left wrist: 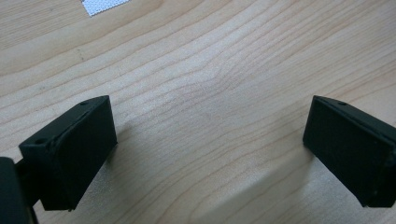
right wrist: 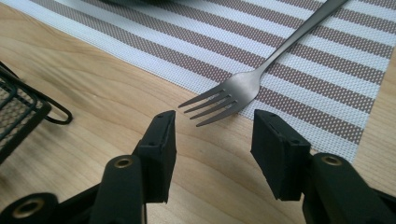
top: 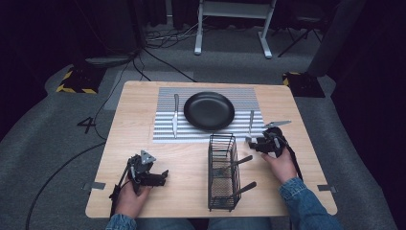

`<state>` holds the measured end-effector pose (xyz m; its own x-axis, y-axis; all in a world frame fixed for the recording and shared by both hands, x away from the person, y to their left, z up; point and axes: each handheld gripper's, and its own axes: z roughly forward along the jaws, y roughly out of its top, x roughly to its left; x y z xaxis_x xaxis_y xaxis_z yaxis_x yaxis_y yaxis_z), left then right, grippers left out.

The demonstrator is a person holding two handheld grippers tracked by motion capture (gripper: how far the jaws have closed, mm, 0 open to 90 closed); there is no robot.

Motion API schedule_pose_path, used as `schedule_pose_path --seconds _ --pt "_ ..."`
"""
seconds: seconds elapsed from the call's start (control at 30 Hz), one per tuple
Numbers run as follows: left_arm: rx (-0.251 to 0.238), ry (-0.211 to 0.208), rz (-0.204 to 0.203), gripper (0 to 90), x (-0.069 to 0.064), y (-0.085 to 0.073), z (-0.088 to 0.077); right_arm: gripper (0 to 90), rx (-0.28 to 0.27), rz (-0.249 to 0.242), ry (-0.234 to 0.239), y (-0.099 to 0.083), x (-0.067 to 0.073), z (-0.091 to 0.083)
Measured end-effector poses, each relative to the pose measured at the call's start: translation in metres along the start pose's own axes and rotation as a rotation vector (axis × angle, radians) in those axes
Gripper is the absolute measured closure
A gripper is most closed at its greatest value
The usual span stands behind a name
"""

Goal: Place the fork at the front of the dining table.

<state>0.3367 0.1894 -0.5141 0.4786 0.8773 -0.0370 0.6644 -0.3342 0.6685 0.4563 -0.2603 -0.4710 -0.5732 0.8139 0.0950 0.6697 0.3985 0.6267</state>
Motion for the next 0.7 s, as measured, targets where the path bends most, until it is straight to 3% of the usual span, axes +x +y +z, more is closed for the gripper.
schedule_pose_path --seconds 0.37,0.7 --pt "0.000 0.000 0.000 2.8 0.000 0.000 0.000 53.4 0.016 0.022 -0.049 0.005 -0.017 0.007" --pt "0.000 0.000 0.000 2.8 0.000 0.000 0.000 58.2 0.014 0.034 -0.143 0.018 -0.041 0.012"
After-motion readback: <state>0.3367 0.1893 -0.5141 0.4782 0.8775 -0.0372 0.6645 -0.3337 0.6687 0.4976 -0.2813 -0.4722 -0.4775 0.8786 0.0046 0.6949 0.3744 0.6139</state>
